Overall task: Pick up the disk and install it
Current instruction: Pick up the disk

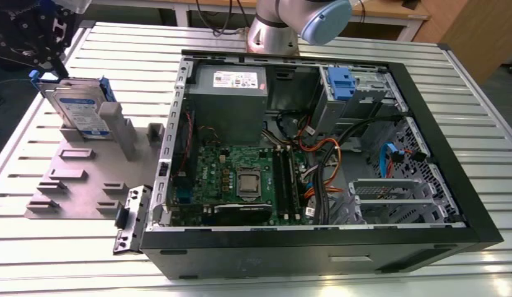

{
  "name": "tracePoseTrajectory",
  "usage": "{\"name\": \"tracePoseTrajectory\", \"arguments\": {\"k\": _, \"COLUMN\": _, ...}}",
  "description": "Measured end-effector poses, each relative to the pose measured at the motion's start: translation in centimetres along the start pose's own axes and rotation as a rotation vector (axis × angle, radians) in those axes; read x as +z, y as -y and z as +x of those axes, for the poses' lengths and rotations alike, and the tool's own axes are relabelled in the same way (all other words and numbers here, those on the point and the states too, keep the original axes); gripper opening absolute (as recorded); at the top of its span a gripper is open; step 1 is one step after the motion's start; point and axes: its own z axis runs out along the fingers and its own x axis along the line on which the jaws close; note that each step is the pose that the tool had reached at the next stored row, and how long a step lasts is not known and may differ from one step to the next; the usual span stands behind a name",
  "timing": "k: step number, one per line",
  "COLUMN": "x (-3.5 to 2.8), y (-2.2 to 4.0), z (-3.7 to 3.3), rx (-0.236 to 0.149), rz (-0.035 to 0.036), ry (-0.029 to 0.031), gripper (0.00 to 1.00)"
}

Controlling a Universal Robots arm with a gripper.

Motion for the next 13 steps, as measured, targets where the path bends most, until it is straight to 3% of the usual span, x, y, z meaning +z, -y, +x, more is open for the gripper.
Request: {"name": "tracePoseTrajectory", "arguments": {"k": 13, "x": 0.05, "y": 0.0, "z": 0.0, "rx": -0.225, "rz": -0.0046, "ry": -0.0107, "gripper": 0.11}}
